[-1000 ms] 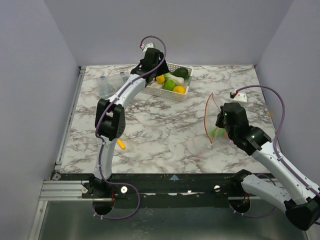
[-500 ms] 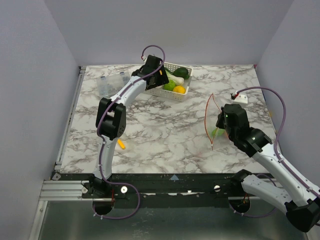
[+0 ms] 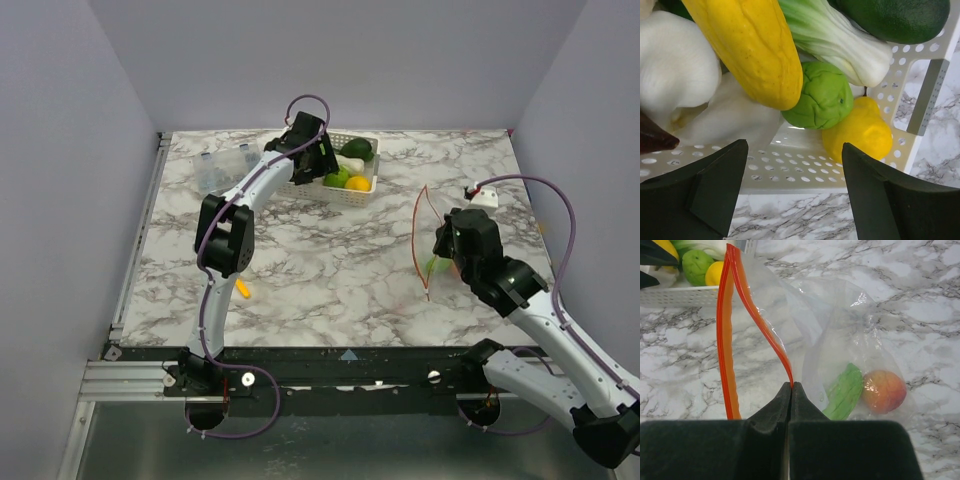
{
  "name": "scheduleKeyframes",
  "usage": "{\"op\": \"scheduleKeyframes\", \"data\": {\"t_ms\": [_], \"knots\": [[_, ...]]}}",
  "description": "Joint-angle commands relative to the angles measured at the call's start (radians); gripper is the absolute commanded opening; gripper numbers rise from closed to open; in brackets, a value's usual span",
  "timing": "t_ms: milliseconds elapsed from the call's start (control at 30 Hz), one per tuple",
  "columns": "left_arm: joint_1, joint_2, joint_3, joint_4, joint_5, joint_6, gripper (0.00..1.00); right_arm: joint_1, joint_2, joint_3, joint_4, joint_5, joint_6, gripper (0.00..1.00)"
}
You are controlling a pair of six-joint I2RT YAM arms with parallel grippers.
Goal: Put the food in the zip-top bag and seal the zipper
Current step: Move the bin to the center of the board.
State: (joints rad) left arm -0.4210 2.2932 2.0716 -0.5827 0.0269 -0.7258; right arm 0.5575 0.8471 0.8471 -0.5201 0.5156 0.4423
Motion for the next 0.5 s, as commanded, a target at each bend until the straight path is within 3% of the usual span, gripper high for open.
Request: {"op": "scheduleKeyframes", "data": {"t_ms": [0, 333, 467], "knots": [[-0.002, 0.015, 0.006, -0.185, -0.019, 0.0, 0.78, 0.007, -0.033, 0.006, 0.025, -0.04, -0.016, 0.01], [-0.004, -0.226, -0.263, -0.129, -0.105, 0.091, 0.79, 0.006, -0.062, 0.003, 0.045, -0.095, -0.019, 0.01], [-0.004, -0.255, -0.236, -0.113, -0.137, 0.134, 0.79, 0.007, -0.067, -0.002, 0.051, -0.101, -0.013, 0.01]]}}
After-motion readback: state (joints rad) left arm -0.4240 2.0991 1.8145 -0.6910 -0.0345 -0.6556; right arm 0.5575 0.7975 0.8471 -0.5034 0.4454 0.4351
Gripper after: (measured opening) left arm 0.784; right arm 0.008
